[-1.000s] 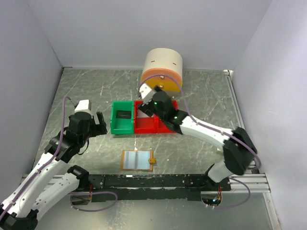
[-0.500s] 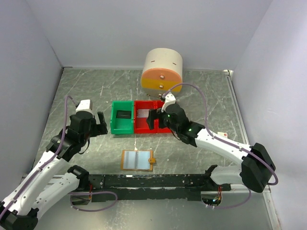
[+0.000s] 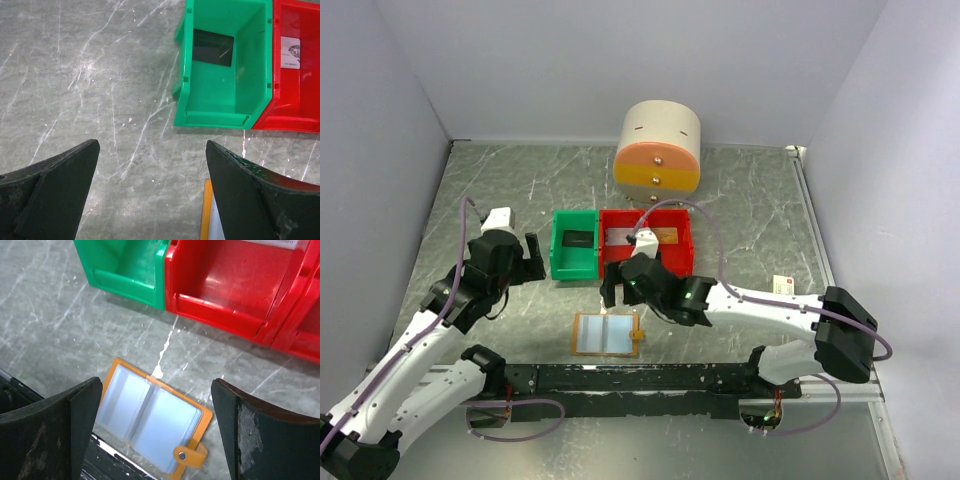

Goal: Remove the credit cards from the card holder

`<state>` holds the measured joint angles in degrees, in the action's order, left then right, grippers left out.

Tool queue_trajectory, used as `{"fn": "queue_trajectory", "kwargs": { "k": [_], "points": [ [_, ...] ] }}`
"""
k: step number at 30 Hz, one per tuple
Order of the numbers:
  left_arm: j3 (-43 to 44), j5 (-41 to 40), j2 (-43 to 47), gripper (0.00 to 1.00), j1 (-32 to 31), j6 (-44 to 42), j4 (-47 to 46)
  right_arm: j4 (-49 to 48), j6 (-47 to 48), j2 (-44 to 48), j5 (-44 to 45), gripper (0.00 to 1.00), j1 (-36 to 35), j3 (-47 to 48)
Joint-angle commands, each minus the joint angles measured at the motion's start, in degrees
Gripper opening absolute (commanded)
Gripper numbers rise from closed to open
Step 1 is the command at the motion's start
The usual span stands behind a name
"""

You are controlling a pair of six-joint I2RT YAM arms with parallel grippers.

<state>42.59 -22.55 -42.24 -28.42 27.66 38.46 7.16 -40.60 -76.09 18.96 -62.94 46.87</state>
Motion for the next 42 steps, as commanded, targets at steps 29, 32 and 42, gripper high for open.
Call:
{"fn": "queue_trajectory", "kwargs": {
  "k": [29, 32, 42],
  "points": [
    [0.59, -0.09, -0.35, 1.0, 0.39, 0.64, -0.64, 17.43, -20.65, -15.7, 11.25, 0.68, -11.27, 13.27],
    [1.05, -0.9, -0.77, 1.0, 0.39, 1.21, 0.13, 15.94, -19.76, -17.14, 9.52, 0.65, -11.41, 13.68],
    [0.38, -4.49, 0.95, 1.0, 0.39, 3.19, 0.35, 15.32, -18.82, -25.38, 6.37, 0.59, -12.77, 18.38]
  ]
}}
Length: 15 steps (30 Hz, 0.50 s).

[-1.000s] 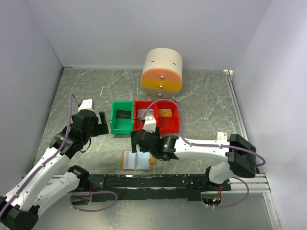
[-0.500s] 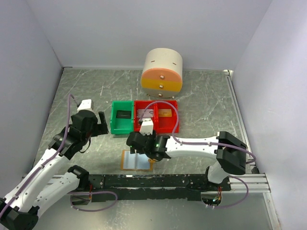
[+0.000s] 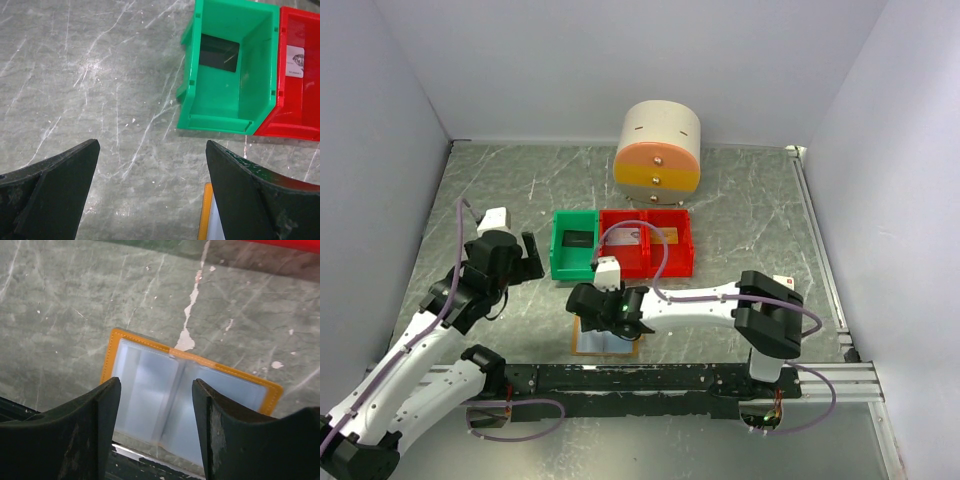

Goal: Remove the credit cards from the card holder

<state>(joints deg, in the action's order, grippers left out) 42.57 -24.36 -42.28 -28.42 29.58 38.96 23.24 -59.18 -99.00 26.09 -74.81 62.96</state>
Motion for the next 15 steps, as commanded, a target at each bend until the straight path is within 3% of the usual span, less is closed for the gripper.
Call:
{"fn": "queue_trajectory", "kwargs": {
  "k": [1, 12, 15],
  "points": [
    [0.47, -2.98, 0.87, 1.0, 0.39, 1.5, -0.04, -0.6, -0.57, -3.24, -0.71, 0.58, -1.11, 2.68],
    [0.67, -3.86, 0.7, 1.0, 0.69, 1.88, 0.59, 4.2, -2.3, -11.64, -0.71, 0.52, -1.35, 6.7],
    [0.68, -3.77, 0.8, 1.0, 0.76, 1.69, 0.55, 7.42, -3.51, -13.87, 0.13, 0.43, -1.4, 7.73]
  ]
}}
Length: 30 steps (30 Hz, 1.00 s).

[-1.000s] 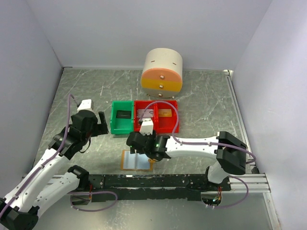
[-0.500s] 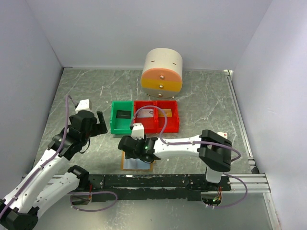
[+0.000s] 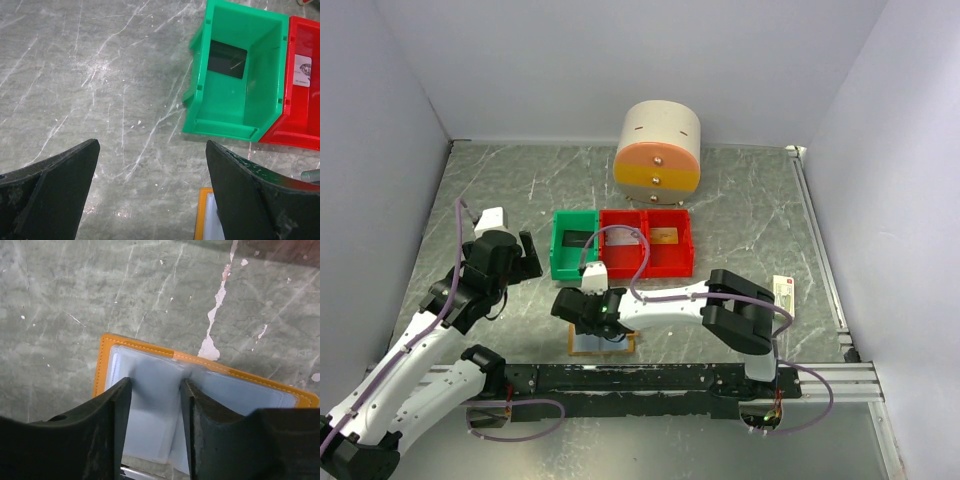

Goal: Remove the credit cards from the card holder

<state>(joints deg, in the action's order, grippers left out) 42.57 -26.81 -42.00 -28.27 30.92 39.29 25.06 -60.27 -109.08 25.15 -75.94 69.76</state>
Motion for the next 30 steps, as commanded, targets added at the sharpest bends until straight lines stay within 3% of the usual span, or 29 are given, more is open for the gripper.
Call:
{"fn": "queue_trajectory", "kwargs": {
  "k": [1, 12, 16, 22, 25, 30],
  "points": [
    [0.63, -1.33, 0.44, 1.0, 0.59, 0.37, 0.26, 6.18, -2.57, -4.1, 1.41, 0.4, -0.26, 0.99],
    [0.56, -0.42, -0.09, 1.0, 0.67, -0.06, -0.04, -0.27, 0.02, 0.48, 0.14, 0.17, -0.18, -2.51],
    [0.67, 0.23, -0.25, 1.0, 0.76, -0.28, 0.07, -3.45, 1.21, 2.8, -1.55, 0.0, 0.27, -3.93],
    [1.68, 5.03, 0.28, 1.0, 0.74, 1.53, 0.83, -13.17, 0.28, 7.34, -8.3, 0.0, 3.51, -11.17],
    [0.43, 13.36, 0.95, 1.0, 0.77, 6.04, 0.68, -19.89, -1.91, 10.02, -12.23, 0.0, 5.65, -17.39],
    [-5.02, 36.6, 1.0, 0.96, 0.69, 9.74, -5.74, -31.86, -6.96, 13.89, -17.31, 0.0, 9.37, -27.49]
  ]
}}
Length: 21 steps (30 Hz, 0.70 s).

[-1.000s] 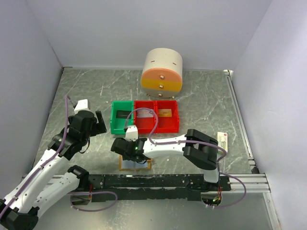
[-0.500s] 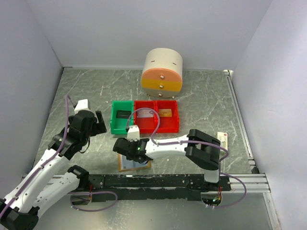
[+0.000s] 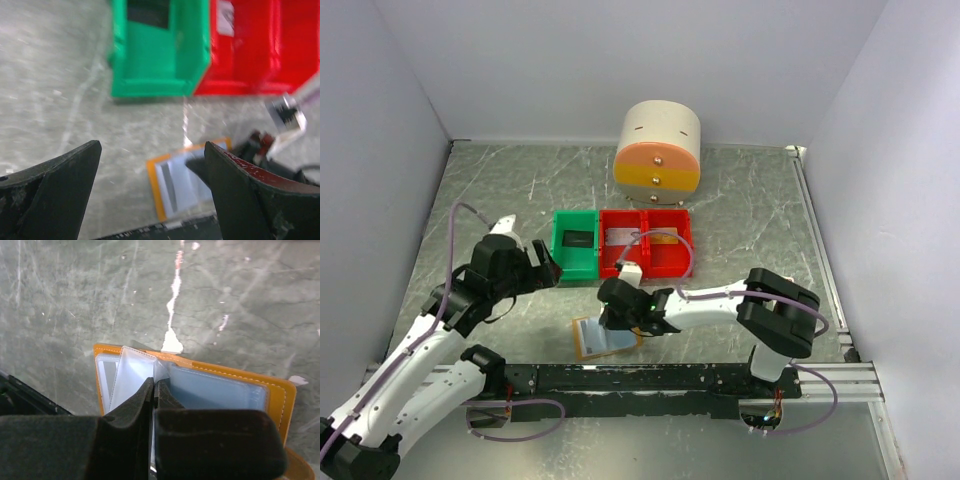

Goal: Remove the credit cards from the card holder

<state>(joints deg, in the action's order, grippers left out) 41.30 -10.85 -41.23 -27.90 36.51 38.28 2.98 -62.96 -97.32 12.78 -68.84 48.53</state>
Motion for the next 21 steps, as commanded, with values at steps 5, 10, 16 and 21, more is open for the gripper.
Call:
{"fn": "queue_trajectory", "kwargs": {
  "k": [5, 10, 16, 21],
  "points": [
    [-9.92, 32.72, -1.04, 0.94, 0.36, 5.83, -10.31, -16.36, -8.21, 3.39, -7.25, 0.0, 4.38, -12.34],
    [-16.09, 39.87, -2.4, 0.91, 0.28, 7.97, -13.85, -16.7, -9.36, 2.82, -7.23, 0.0, 4.77, -13.29],
    [-22.4, 43.26, -0.04, 0.84, -0.4, 13.21, -19.37, -16.58, -9.47, 1.92, -7.69, 0.0, 4.77, -13.2],
    [-26.42, 44.68, -0.9, 0.8, -0.62, 16.76, -24.82, -16.75, -9.45, 1.3, -8.36, 0.0, 4.81, -13.03]
  ]
}}
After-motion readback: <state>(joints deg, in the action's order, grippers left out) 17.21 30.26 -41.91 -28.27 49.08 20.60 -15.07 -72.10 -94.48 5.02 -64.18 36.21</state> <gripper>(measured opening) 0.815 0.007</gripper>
